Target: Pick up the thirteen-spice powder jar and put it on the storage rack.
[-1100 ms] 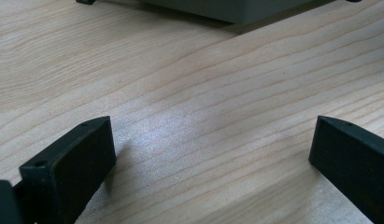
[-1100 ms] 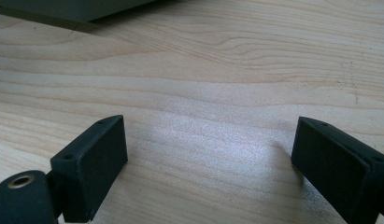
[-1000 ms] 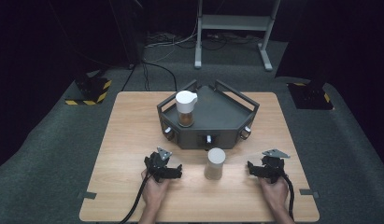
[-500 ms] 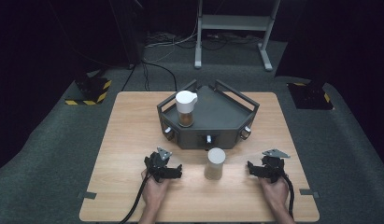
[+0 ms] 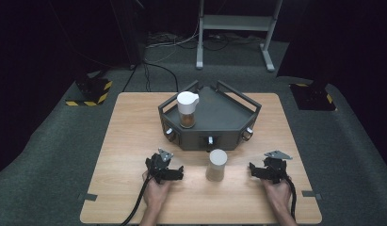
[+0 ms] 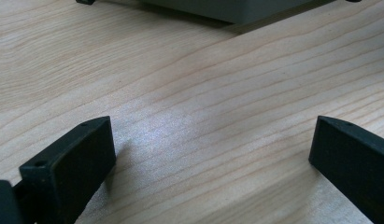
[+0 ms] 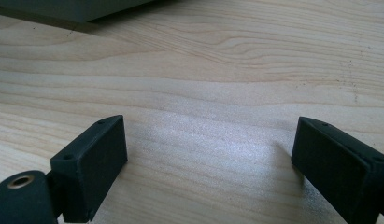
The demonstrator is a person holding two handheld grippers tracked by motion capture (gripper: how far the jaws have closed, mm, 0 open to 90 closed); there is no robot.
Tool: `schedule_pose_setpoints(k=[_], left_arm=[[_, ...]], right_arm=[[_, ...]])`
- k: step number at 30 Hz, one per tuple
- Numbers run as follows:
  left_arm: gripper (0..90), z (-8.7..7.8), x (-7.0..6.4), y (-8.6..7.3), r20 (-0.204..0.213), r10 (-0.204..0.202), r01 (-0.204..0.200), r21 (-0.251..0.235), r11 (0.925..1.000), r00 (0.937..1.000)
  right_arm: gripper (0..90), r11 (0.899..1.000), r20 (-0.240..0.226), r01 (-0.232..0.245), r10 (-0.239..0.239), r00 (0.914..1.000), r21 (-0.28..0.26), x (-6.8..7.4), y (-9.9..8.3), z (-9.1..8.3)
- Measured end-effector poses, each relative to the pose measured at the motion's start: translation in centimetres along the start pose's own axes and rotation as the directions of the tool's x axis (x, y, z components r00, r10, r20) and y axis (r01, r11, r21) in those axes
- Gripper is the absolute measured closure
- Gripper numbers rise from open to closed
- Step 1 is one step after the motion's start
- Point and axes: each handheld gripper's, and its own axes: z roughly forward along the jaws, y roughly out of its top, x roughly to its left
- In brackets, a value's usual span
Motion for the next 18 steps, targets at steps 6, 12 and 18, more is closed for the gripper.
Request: schedule_pose_setpoints(k=[6,12,18], left_arm=[[0.3,0.0,0.0,0.0,0.0,0.0,0.0,0.0,1.0,1.0],[0.3,0.0,0.0,0.0,0.0,0.002,-0.002,0.0,1.0,1.0],[0.2,0.0,0.0,0.0,0.0,0.002,-0.002,0.0,1.0,1.0]], right_arm=[[8.7,1.0,-0.003,0.005,-0.005,1.0,0.001,0.0,-0.2,-0.2],[7.8,1.0,0.002,0.005,-0.005,1.0,0.001,0.1,-0.4,-0.4],[6.6,1.0,-0.009,0.02,-0.02,0.9998,-0.011,0.2,-0.5,-1.1]])
